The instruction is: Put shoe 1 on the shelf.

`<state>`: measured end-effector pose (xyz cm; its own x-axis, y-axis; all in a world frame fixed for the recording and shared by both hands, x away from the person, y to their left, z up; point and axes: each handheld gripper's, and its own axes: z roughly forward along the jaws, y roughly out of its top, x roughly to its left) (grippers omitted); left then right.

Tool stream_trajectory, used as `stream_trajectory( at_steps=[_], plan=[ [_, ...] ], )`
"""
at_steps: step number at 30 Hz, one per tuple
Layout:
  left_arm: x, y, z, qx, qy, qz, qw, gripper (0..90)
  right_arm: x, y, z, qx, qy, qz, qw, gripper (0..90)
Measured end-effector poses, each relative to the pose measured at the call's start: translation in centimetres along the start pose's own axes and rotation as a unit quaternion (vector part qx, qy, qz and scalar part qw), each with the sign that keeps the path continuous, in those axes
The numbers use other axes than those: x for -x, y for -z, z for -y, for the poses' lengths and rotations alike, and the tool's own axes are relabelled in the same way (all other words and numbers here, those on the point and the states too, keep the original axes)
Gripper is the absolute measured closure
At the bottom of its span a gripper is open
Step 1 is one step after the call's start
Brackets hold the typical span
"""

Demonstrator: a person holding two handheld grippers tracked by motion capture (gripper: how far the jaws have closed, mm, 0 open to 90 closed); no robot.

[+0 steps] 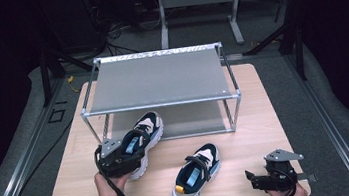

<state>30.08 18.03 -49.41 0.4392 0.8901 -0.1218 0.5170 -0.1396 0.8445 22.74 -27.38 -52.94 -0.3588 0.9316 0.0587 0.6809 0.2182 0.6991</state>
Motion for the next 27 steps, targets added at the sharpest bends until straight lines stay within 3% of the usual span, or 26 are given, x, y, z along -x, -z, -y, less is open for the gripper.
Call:
stream_trajectory(
  at_steps=[11, 16, 27],
  plan=[
    [-0.3, -3.2, -1.4, 0.013, 0.021, -0.035, 0.9991, 26.2, -0.2, 0.1, -0.2, 0.003, 0.003, 0.0, 1.0, 13.0],
    [-0.3, -5.0, -2.0, 0.018, 0.042, -0.047, 0.9978, 26.1, -0.2, 0.3, -0.4, 0.001, 0.005, -0.003, 1.0, 13.0],
    [0.2, -9.2, -2.7, 0.007, 0.061, -0.084, 0.9945, 26.1, -0.3, 0.6, -0.4, 0.0, 0.008, -0.002, 1.0, 13.0]
  ],
)
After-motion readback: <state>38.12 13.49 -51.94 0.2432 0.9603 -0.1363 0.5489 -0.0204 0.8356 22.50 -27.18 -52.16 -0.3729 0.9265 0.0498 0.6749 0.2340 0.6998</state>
